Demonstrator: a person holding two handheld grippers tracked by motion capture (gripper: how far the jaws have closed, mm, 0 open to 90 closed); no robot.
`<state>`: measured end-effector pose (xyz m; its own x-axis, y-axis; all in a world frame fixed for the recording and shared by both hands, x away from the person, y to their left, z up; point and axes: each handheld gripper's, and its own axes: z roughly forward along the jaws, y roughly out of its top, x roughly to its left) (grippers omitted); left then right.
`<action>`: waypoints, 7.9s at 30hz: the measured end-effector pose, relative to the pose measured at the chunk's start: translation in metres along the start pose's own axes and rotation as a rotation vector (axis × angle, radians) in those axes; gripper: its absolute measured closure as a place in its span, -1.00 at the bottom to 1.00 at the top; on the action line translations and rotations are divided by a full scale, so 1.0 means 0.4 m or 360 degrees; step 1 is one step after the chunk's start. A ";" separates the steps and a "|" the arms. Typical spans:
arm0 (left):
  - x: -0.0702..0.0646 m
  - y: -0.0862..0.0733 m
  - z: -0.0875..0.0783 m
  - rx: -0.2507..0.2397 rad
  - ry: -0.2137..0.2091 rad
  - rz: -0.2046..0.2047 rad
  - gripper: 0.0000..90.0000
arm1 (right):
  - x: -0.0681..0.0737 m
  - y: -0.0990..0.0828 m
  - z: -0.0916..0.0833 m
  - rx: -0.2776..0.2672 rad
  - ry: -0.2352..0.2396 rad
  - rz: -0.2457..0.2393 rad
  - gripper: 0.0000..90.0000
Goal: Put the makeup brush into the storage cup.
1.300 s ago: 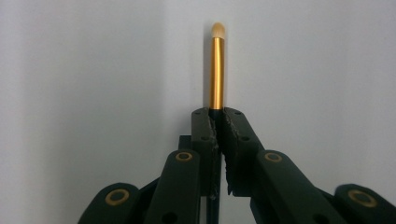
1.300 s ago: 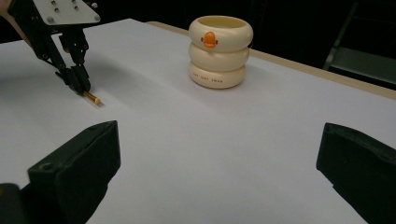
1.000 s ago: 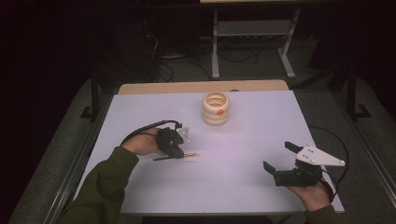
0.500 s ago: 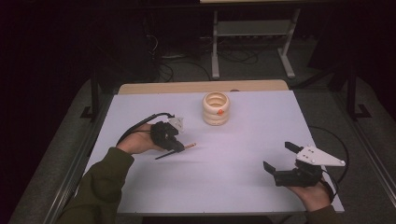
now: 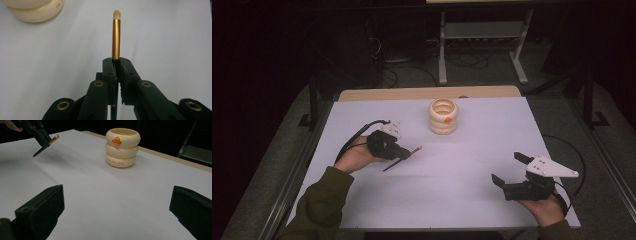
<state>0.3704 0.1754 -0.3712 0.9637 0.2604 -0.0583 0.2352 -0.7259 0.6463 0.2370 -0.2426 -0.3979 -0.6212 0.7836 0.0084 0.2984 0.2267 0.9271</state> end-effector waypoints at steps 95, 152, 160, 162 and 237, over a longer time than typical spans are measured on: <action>-0.127 -0.023 -0.030 -0.0804 -0.0017 -0.0108 0.86 | 0.147 0.234 0.279 -0.0178 0.0816 0.0062 -0.09; -0.127 -0.024 -0.026 -0.0806 -0.0028 -0.0072 0.69 | 0.207 0.265 0.327 -0.0138 0.0857 0.0021 0.88; -0.125 -0.035 -0.034 -0.0805 -0.0002 -0.0104 0.29 | 0.201 0.269 0.319 -0.0131 0.0831 0.0007 0.88; -0.124 -0.039 -0.040 -0.0812 0.0014 -0.0130 0.18 | 0.199 0.270 0.318 -0.0132 0.0816 -0.0010 0.88; -0.211 -0.303 -0.139 -0.0873 0.0450 -0.0310 -0.69 | 0.074 0.399 0.358 -0.0022 0.0545 -0.0045 0.88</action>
<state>0.2535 0.2767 -0.4022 0.8218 0.5667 -0.0592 0.2315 -0.2371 0.9435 0.3702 -0.1004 -0.3033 -0.8369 0.5370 0.1058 0.2694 0.2360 0.9337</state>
